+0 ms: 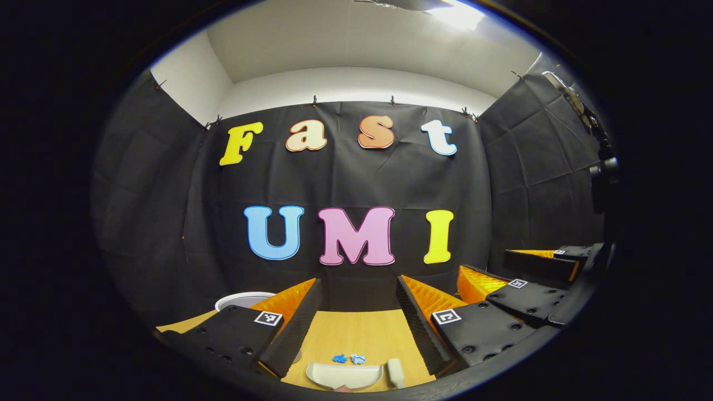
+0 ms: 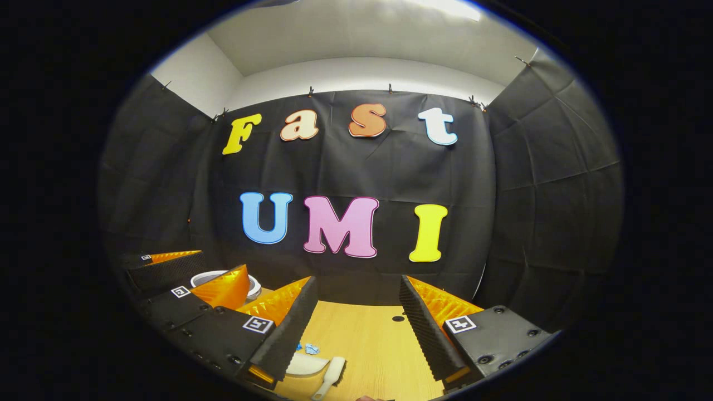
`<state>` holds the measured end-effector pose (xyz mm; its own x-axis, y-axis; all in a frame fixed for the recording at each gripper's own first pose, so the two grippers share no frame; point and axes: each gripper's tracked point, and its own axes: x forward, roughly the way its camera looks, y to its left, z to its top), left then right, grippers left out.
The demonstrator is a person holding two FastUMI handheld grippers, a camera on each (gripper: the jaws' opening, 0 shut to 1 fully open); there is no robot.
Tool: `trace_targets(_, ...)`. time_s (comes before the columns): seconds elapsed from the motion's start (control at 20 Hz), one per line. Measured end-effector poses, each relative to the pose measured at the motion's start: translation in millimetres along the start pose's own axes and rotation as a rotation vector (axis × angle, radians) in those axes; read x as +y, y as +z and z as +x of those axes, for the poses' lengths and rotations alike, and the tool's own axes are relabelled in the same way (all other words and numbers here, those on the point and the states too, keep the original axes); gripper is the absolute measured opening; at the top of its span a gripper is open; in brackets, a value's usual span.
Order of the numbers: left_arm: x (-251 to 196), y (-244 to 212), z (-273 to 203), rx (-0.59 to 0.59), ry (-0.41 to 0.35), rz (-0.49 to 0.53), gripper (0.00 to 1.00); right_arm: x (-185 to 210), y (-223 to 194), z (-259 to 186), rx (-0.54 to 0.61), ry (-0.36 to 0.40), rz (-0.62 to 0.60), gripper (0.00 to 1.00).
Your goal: Pick up the small broom and dustpan from the desktop, sweep the trash into the dustpan with the broom, and then empty the trash into the garbage bin.
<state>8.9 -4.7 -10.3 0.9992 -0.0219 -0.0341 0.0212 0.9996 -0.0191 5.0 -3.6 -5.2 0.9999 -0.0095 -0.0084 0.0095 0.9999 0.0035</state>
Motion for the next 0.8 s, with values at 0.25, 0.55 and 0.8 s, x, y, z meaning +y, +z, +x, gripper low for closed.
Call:
trace_targets(0.25,-0.4,2.2,3.3,-0.011,-0.007,0.003,0.8,-3.1,-2.0,2.0,0.005,-0.011,-0.016,0.95)
trace_targets(0.55,3.0,-0.6,4.8,-0.002,0.007,-0.007,0.8,-1.3,-6.3,4.6,0.021,-0.01,-0.008,0.96)
trace_targets(0.8,6.8,-4.8,7.3,0.011,0.014,-0.011,0.8,2.7,-8.9,6.8,0.03,-0.002,-0.011,0.96)
